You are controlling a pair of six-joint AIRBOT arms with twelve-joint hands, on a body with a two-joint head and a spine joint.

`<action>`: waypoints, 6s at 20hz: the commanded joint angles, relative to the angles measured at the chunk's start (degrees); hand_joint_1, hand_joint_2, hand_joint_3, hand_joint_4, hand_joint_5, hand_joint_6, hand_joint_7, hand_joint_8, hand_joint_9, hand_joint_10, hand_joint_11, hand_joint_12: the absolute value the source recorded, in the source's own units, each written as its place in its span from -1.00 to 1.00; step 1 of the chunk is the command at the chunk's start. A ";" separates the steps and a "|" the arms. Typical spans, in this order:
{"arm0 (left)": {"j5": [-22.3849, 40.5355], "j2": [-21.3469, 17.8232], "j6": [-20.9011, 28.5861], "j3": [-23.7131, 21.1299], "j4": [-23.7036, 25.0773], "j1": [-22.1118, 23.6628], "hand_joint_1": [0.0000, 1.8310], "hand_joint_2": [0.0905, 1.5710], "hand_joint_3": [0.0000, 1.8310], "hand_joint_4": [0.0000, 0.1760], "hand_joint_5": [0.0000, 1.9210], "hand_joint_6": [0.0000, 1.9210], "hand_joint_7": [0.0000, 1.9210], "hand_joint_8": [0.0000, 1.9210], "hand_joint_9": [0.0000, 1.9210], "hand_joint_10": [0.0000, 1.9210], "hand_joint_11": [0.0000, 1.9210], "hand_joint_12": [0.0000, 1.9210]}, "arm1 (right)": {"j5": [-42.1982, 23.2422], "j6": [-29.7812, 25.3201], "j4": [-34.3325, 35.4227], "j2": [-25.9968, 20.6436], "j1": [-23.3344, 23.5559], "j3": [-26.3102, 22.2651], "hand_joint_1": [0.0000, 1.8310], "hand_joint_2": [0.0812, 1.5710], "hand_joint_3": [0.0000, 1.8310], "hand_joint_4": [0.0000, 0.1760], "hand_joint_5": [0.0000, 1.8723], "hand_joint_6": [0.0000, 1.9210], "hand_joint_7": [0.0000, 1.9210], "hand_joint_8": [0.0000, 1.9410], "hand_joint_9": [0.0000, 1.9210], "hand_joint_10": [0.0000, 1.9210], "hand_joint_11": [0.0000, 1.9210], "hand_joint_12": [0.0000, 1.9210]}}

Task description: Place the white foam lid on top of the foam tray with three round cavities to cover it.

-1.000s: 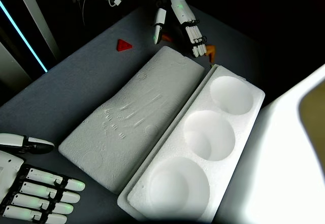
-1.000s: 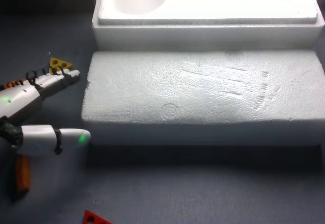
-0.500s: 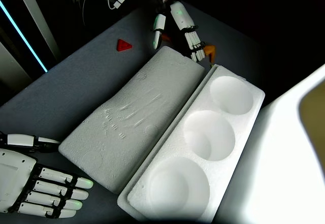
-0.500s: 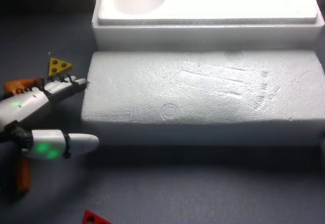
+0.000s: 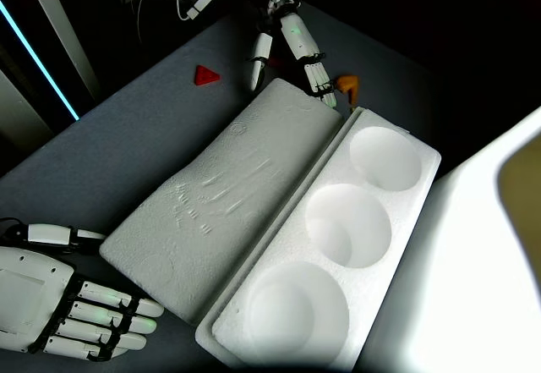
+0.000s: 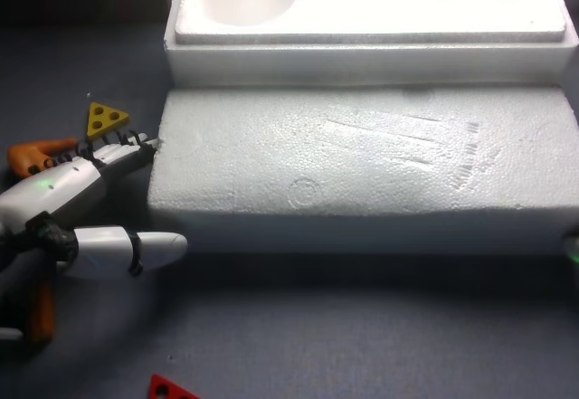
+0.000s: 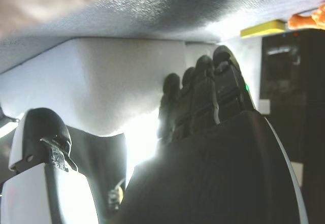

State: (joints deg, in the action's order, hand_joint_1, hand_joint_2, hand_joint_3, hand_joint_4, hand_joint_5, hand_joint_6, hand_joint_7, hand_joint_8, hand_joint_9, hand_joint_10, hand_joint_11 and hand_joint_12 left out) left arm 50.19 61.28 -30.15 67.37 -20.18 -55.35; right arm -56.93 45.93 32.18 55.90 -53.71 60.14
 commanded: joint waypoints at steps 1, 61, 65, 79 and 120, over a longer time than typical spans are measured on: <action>7.57 0.13 1.12 -0.25 1.45 0.36 -0.38 0.28 -0.98 -1.00 -0.80 -0.97 -1.00 -1.00 -1.00 -1.00 -1.00 -1.00 | -6.82 -0.79 -1.74 -0.36 0.31 -0.27 -0.26 0.41 -1.00 -1.00 -0.90 -0.99 -0.93 -1.00 -0.94 -0.98 -1.00 0.12; -4.44 7.61 7.75 19.07 9.36 23.99 -0.46 0.32 -1.00 -1.00 -0.94 -1.00 -1.00 -1.00 -1.00 -1.00 -1.00 -0.52 | 13.45 0.03 -12.17 -0.31 28.68 14.55 -0.38 0.57 -1.00 -1.00 -1.00 -1.00 -1.00 -1.00 -1.00 -1.00 -1.00 -0.84; -5.60 8.17 7.69 19.82 9.21 24.32 -0.54 0.30 -1.00 -0.84 -1.00 -1.00 -1.00 -1.00 -1.00 -1.00 -1.00 -0.49 | 14.49 0.13 -11.79 -0.21 28.95 15.47 -0.37 0.54 -1.00 -1.00 -1.00 -1.00 -1.00 -1.00 -1.00 -1.00 -0.97 -0.98; -3.81 7.01 7.91 18.39 8.55 21.67 -0.57 0.25 -0.99 -0.55 -1.00 -1.00 -1.00 -1.00 -1.00 -1.00 -0.99 -0.97 | 15.86 0.19 -8.64 0.02 27.24 15.83 -0.41 0.49 -1.00 -1.00 -1.00 -1.00 -1.00 -1.00 -1.00 -1.00 -1.00 -0.99; 0.13 4.06 6.76 17.02 4.14 18.58 -0.54 0.33 -1.00 -0.88 -0.96 -1.00 -1.00 -1.00 -1.00 -1.00 -1.00 -0.45 | 7.07 0.25 -4.58 -6.15 20.55 10.69 -0.38 0.54 -0.98 -1.00 -1.00 -1.00 -1.00 -1.00 -1.00 -1.00 -0.98 -0.99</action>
State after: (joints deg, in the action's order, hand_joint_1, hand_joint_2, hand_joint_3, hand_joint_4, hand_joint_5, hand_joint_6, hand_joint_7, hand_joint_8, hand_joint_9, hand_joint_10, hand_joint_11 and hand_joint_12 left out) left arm 42.94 66.06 -23.57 84.20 -15.77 -36.88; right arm -42.22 46.41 27.57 50.68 -33.28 70.50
